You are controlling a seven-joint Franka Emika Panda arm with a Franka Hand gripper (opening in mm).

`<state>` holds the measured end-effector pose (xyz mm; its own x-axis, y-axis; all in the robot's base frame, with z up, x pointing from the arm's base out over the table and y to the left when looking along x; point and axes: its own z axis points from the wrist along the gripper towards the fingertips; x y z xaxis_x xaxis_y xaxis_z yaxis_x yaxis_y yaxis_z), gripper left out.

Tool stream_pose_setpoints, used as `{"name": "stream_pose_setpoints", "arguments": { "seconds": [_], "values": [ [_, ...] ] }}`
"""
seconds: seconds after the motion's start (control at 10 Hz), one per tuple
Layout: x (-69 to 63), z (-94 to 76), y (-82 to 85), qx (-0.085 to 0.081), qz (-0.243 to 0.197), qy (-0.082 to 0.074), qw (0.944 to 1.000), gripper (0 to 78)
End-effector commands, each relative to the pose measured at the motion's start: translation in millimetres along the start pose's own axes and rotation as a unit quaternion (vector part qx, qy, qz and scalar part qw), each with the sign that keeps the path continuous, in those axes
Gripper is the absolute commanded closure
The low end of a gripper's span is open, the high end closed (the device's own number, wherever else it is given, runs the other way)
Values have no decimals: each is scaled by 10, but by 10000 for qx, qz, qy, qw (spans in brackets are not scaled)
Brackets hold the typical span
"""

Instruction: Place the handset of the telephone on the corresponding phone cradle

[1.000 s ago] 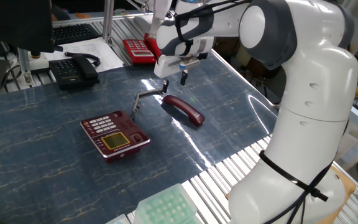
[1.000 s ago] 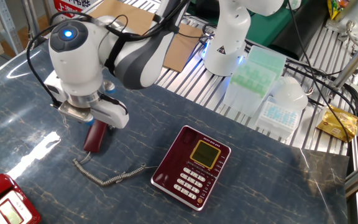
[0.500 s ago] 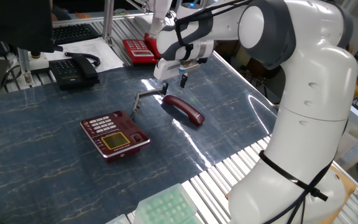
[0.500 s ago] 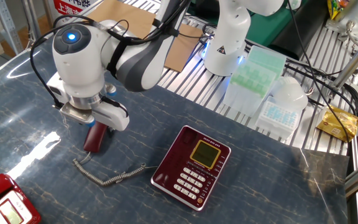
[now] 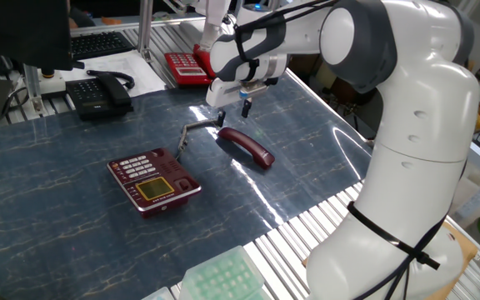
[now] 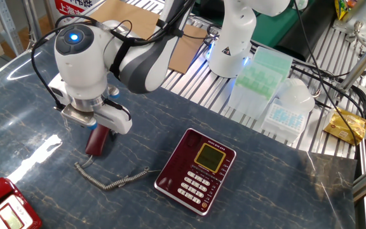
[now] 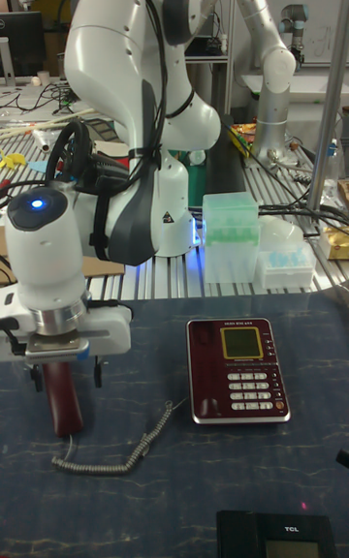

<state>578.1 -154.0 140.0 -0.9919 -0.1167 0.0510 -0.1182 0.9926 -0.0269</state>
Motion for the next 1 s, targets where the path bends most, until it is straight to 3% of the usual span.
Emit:
{"name": "stream_pose_setpoints", "arguments": {
  "seconds": [0.1,0.3,0.6,1.0],
  "values": [
    [-7,-15,-7,124,130,-64,9998,1],
    [-7,-15,-7,266,245,-64,9993,1],
    [-7,-15,-7,241,116,-62,9996,1],
    [269,172,-89,135,-131,-55,9998,1]
  ]
}}
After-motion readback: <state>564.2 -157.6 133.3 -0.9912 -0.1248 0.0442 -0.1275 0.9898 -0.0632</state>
